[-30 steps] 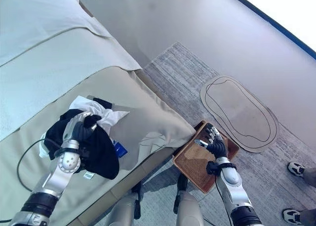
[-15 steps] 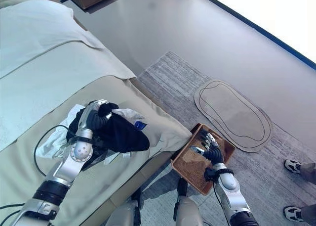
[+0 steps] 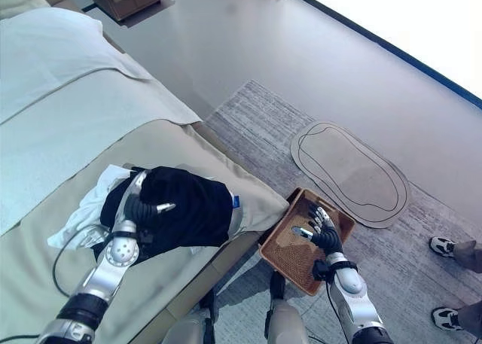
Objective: Pick up clothes into the bucket
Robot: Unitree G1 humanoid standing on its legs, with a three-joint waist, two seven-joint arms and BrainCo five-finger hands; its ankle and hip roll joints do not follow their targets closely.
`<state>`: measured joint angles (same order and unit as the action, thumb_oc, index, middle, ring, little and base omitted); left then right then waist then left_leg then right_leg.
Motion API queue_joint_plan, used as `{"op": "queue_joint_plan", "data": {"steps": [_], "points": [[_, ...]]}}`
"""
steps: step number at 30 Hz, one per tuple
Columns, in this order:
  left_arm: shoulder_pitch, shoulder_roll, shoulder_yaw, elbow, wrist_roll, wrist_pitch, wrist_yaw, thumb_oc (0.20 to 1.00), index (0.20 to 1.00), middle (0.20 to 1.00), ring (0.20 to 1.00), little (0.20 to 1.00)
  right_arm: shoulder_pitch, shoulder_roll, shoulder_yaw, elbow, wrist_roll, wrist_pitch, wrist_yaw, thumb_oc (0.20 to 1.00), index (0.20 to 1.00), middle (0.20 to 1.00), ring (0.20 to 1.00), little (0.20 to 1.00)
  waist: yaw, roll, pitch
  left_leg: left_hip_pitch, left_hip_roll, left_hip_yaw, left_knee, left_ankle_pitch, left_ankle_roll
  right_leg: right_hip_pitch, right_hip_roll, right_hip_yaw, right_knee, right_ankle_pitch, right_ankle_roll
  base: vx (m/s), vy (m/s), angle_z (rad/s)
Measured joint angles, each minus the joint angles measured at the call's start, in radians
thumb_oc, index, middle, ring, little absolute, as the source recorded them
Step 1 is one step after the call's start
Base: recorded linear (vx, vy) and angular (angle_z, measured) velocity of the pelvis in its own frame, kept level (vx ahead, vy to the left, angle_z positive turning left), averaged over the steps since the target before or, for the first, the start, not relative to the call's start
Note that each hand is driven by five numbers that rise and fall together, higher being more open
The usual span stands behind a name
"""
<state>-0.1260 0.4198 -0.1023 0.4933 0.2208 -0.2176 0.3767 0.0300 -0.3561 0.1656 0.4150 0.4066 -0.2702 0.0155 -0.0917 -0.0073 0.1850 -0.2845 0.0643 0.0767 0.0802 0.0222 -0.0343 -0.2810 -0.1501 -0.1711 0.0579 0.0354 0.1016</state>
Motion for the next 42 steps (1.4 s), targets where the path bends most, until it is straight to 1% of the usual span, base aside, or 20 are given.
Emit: {"op": "queue_joint_plan", "data": {"steps": [4,7,9,11,12,13,14,17,18,21,23,26,30,32,34,36,41,42], "points": [[0.007,-0.022,0.006,0.097,-0.062,-0.015,0.043,1.0,1.0,1.0,1.0,1.0,0.003,0.0,0.001,0.003,0.008,-0.002,-0.005,1.0,1.0,1.0,1.0,1.0,0.002,0.003,0.012,-0.043,-0.004,-0.003,0.018,0.005,0.007,-0.056,-0.008,0.001,0.045,-0.007,-0.001,-0.06,0.013,0.03],[-0.001,-0.028,0.006,0.127,-0.082,-0.031,0.106,1.0,1.0,1.0,1.0,1.0,-0.008,0.0,0.003,0.002,0.012,-0.015,-0.02,1.0,1.0,1.0,1.0,1.0,0.003,0.002,0.067,-0.048,-0.012,-0.007,0.029,0.004,0.007,-0.086,-0.024,0.003,0.119,-0.044,0.002,-0.05,-0.004,0.07],[-0.008,-0.024,-0.002,0.134,-0.082,-0.035,0.126,1.0,1.0,1.0,1.0,1.0,-0.011,-0.001,0.003,0.0,0.016,-0.026,-0.029,1.0,1.0,1.0,1.0,1.0,0.002,0.002,0.093,-0.082,-0.017,-0.012,0.05,0.003,0.006,-0.132,-0.034,0.007,0.166,-0.069,-0.001,-0.05,0.004,0.08],[-0.024,-0.024,-0.006,0.138,-0.078,-0.034,0.129,1.0,1.0,1.0,1.0,1.0,-0.02,-0.002,0.003,0.0,0.017,-0.029,-0.04,1.0,1.0,1.0,1.0,1.0,0.001,0.0,0.131,-0.115,-0.021,-0.012,0.072,0.003,0.006,-0.178,-0.041,0.015,0.212,-0.08,-0.003,-0.07,0.014,0.04],[-0.038,-0.022,-0.021,0.147,-0.075,-0.033,0.134,1.0,1.0,1.0,1.0,1.0,-0.025,-0.003,0.003,0.0,0.017,-0.029,-0.045,1.0,1.0,1.0,1.0,1.0,0.0,-0.001,0.159,-0.122,-0.022,-0.012,0.083,0.003,0.006,-0.188,-0.043,0.019,0.233,-0.081,-0.002,-0.06,0.014,0.02],[-0.055,-0.014,-0.05,0.171,-0.069,-0.032,0.14,1.0,1.0,1.0,1.0,1.0,-0.025,-0.005,0.003,-0.001,0.017,-0.029,-0.047,1.0,1.0,1.0,1.0,1.0,-0.001,-0.002,0.162,-0.142,-0.022,-0.013,0.103,0.001,0.004,-0.209,-0.045,0.023,0.252,-0.085,-0.004,-0.08,0.019,0.02],[-0.078,-0.005,-0.078,0.199,-0.034,-0.029,0.142,1.0,1.0,1.0,1.0,1.0,-0.032,-0.007,0.003,-0.005,0.017,-0.03,-0.048,1.0,1.0,1.0,1.0,1.0,0.0,-0.001,0.169,-0.172,-0.022,-0.015,0.128,-0.006,0.003,-0.239,-0.049,0.024,0.277,-0.092,-0.008,-0.04,0.009,0.02],[-0.135,-0.004,-0.12,0.211,0.023,-0.012,0.152,1.0,1.0,1.0,1.0,1.0,-0.041,-0.017,0.003,-0.022,0.017,-0.038,-0.057,1.0,1.0,1.0,1.0,1.0,-0.008,-0.005,0.187,-0.228,-0.02,-0.018,0.16,-0.007,0.002,-0.295,-0.048,0.03,0.309,-0.092,-0.01,-0.08,0.022,0.0],[-0.157,0.002,-0.14,0.216,0.045,-0.008,0.158,1.0,1.0,1.0,1.0,1.0,-0.049,-0.019,0.002,-0.021,0.017,-0.042,-0.063,1.0,1.0,1.0,1.0,1.0,-0.004,-0.008,0.194,-0.256,-0.018,-0.018,0.175,-0.01,0.006,-0.324,-0.048,0.033,0.324,-0.095,-0.01,-0.05,0.018,-0.01],[-0.23,0.036,-0.177,0.221,0.092,0.011,0.177,1.0,1.0,1.0,1.0,1.0,-0.072,-0.023,0.001,-0.041,0.017,-0.047,-0.071,1.0,1.0,1.0,1.0,1.0,-0.023,-0.016,0.221,-0.305,-0.015,-0.016,0.196,-0.011,0.006,-0.374,-0.045,0.043,0.341,-0.098,-0.012,-0.05,0.032,-0.05],[-0.259,0.066,-0.198,0.235,0.143,0.022,0.191,1.0,1.0,1.0,1.0,1.0,-0.078,-0.031,0.001,-0.054,0.017,-0.057,-0.079,1.0,1.0,1.0,1.0,1.0,-0.032,-0.017,0.222,-0.347,-0.014,-0.014,0.221,-0.018,0.007,-0.416,-0.045,0.05,0.359,-0.099,-0.014,-0.05,0.044,-0.05],[-0.312,0.1,-0.211,0.242,0.218,0.049,0.219,1.0,1.0,1.0,1.0,1.0,-0.093,-0.042,0.001,-0.057,0.017,-0.06,-0.09,1.0,1.0,1.0,1.0,1.0,-0.034,-0.018,0.225,-0.393,-0.011,-0.007,0.242,-0.019,0.008,-0.461,-0.046,0.056,0.371,-0.097,-0.014,-0.02,0.04,-0.07],[-0.367,0.131,-0.229,0.249,0.279,0.085,0.252,1.0,1.0,1.0,1.0,1.0,-0.117,-0.045,0.005,-0.06,0.016,-0.063,-0.1,1.0,1.0,1.0,1.0,1.0,-0.041,-0.02,0.226,-0.424,-0.008,-0.006,0.269,-0.032,0.005,-0.489,-0.045,0.06,0.382,-0.097,-0.016,0.02,0.049,-0.03],[-0.384,0.149,-0.23,0.248,0.311,0.108,0.276,1.0,1.0,1.0,1.0,1.0,-0.124,-0.046,0.006,-0.07,0.016,-0.078,-0.104,1.0,1.0,1.0,1.0,1.0,-0.042,-0.021,0.226,-0.442,-0.007,-0.001,0.28,-0.033,0.006,-0.504,-0.044,0.064,0.383,-0.092,-0.009,-0.01,0.049,-0.05],[-0.402,0.153,-0.228,0.248,0.318,0.125,0.294,1.0,1.0,1.0,1.0,1.0,-0.125,-0.046,0.006,-0.078,0.016,-0.079,-0.106,1.0,1.0,1.0,1.0,1.0,-0.043,-0.021,0.226,-0.456,-0.008,0.002,0.287,-0.033,0.005,-0.517,-0.044,0.069,0.383,-0.088,-0.01,0.0,0.033,-0.05],[-0.429,0.153,-0.229,0.279,0.325,0.141,0.312,1.0,1.0,1.0,1.0,1.0,-0.127,-0.045,0.009,-0.089,0.016,-0.079,-0.105,1.0,1.0,1.0,1.0,1.0,-0.055,-0.021,0.226,-0.468,-0.008,0.003,0.297,-0.041,0.01,-0.524,-0.045,0.07,0.388,-0.084,-0.012,0.0,0.0,0.0],[-0.463,0.152,-0.229,0.351,0.355,0.167,0.312,1.0,1.0,1.0,1.0,1.0,-0.126,-0.047,0.009,-0.091,0.016,-0.08,-0.095,1.0,1.0,1.0,1.0,1.0,-0.07,-0.023,0.225,-0.473,-0.005,0.007,0.327,-0.059,0.01,-0.526,-0.042,0.076,0.402,-0.084,-0.012,0.01,0.023,-0.05],[-0.476,0.152,-0.23,0.373,0.355,0.17,0.308,0.893,0.893,0.893,0.893,0.893,-0.127,-0.047,0.01,-0.092,0.016,-0.079,-0.09,1.0,1.0,1.0,1.0,1.0,-0.072,-0.025,0.223,-0.478,-0.003,0.007,0.335,-0.064,0.012,-0.529,-0.041,0.077,0.405,-0.084,-0.012,0.01,0.009,-0.03]]}}
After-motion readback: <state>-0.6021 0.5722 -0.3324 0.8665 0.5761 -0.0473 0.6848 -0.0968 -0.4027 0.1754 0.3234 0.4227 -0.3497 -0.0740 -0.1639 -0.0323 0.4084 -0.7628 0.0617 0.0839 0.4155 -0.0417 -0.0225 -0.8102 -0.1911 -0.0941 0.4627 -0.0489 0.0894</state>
